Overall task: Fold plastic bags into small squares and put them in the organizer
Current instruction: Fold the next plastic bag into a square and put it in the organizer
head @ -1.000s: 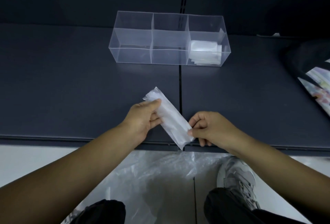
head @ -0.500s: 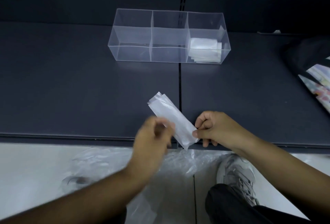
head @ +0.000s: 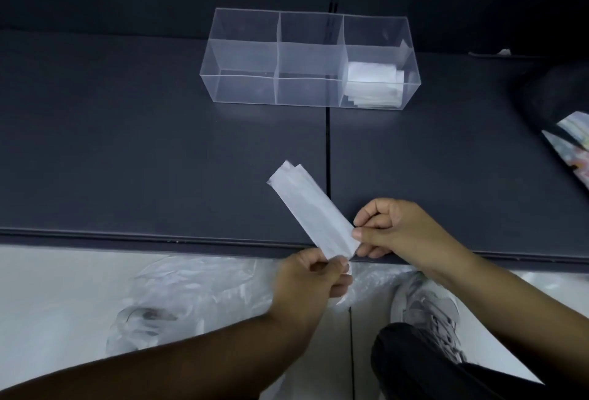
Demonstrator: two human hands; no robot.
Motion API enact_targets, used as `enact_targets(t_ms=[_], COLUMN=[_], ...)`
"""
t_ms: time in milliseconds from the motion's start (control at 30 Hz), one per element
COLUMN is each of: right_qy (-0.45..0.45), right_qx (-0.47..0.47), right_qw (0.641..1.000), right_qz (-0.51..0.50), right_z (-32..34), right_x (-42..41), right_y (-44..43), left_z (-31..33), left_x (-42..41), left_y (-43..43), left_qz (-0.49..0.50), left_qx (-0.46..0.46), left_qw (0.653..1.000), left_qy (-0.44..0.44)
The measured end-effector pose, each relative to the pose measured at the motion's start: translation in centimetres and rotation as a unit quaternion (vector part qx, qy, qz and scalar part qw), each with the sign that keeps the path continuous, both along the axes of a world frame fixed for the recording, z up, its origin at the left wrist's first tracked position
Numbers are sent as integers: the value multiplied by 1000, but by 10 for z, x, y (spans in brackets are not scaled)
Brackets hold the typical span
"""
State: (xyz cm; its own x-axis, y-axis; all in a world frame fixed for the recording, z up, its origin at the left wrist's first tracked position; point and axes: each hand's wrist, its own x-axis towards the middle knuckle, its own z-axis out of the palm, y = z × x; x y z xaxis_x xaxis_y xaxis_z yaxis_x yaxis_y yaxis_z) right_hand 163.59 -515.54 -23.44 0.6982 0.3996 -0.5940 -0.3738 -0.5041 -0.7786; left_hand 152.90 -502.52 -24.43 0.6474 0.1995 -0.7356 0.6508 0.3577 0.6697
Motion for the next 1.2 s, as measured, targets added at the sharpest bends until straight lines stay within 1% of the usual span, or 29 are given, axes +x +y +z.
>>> enact_targets(t_ms=[133, 200, 300, 400, 467, 500, 533, 567, 600, 633, 667, 700, 733, 767, 800, 833, 867, 900, 967, 1033, 1067, 1100, 1167, 1200], right_qy=[-24, -24, -25, -27, -30, -30, -29, -28, -27, -27, -27, -26, -24, -21, -15, -4, 13, 34, 76, 100, 89, 57, -22, -44], right_qx=[-16, -20, -16, -13, -17, -18, -18, -17, -16, -14, -13, -12, -10, -9, -6, 0, 10, 20, 40, 70, 85, 88, 85, 88], right_qw=[999, 999, 997, 997, 997, 997, 997, 997, 997, 997, 997, 997, 997, 998, 998, 998, 997, 997, 994, 990, 990, 993, 995, 989], right_qz=[-27, -43, -64, -73, -71, -70, -68, -67, -65, -65, -66, -67, -67, -66, -64, -65, -69, -73, -69, -66, -63, -46, 46, 106], right_z=[-1, -1, -1, -1, -2, -2, -2, -2, -2, -1, -1, 0, 0, 1, 1, 2, 4, 5, 9, 15, 17, 19, 25, 27], right_x=[-8, -11, -15, -17, -17, -17, -18, -18, -18, -17, -17, -17, -17, -17, -16, -16, -15, -15, -13, -10, -7, -2, 10, 15], right_y=[0, -1, -3, -5, -5, -5, -5, -5, -5, -6, -6, -6, -6, -6, -5, -4, -4, -4, -3, -2, -2, -4, -9, -10], left_z=[-5, -5, -4, -2, -2, -2, -3, -6, -7, -8, -8, -10, -14, -18, -23, -27, -30, -33, -37, -35, -34, -32, -28, -26], left_x=[-5, -8, -9, -10, -12, -14, -16, -19, -21, -21, -19, -15, -11, -6, -1, 3, 6, 8, 10, 11, 12, 13, 13, 13], left_y=[2, 4, 7, 8, 9, 10, 10, 11, 13, 16, 21, 25, 29, 32, 36, 40, 43, 46, 51, 55, 56, 56, 56, 57], left_qz=[43, 59, 83, 82, 66, 43, 2, -60, -136, -205, -246, -273, -300, -333, -367, -392, -405, -403, -368, -333, -319, -306, -290, -287], left_qx=[24, 16, -21, -19, -14, -5, 23, 84, 174, 286, 398, 482, 538, 571, 596, 612, 617, 612, 600, 589, 579, 570, 556, 548], left_qw=[999, 998, 996, 996, 998, 999, 1000, 994, 973, 929, 863, 787, 713, 652, 606, 576, 565, 570, 586, 601, 613, 625, 648, 662], left_qy=[-8, -12, -15, -8, -3, -6, -14, -31, -61, -114, -191, -273, -335, -370, -379, -374, -368, -371, -401, -426, -433, -437, -434, -425])
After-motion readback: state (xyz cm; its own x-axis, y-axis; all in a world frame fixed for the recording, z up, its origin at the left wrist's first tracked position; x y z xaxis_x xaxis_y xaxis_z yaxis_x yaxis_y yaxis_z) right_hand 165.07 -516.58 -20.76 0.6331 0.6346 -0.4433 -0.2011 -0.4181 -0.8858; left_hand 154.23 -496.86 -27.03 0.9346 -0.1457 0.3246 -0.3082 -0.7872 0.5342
